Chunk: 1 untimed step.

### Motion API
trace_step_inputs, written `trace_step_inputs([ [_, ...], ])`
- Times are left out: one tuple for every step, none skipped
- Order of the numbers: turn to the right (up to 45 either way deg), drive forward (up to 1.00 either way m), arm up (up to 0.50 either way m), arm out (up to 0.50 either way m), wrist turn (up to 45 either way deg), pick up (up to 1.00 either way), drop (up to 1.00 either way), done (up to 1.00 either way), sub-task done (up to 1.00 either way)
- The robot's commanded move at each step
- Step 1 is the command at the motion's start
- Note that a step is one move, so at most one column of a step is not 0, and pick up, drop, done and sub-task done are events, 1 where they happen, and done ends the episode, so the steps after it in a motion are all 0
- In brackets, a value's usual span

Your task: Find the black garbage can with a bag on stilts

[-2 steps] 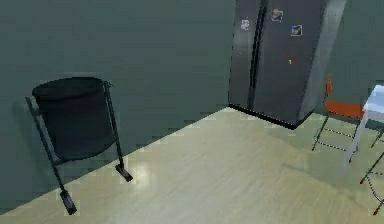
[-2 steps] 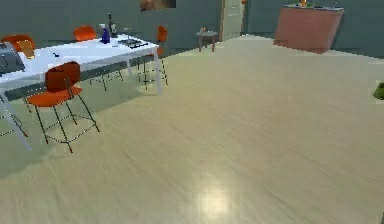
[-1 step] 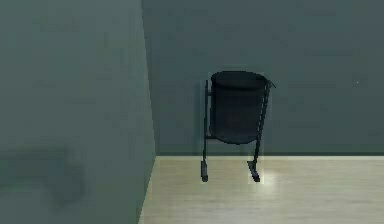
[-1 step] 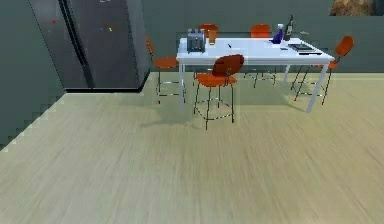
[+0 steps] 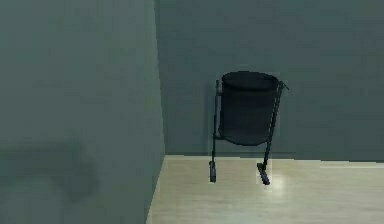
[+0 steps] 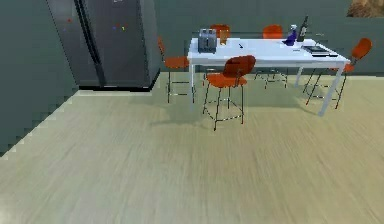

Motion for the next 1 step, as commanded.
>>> trace_step_inputs([
  [0.0, 0.8, 0.0, 0.0, 0.0, 0.0, 0.0, 0.0, 0.0],
])
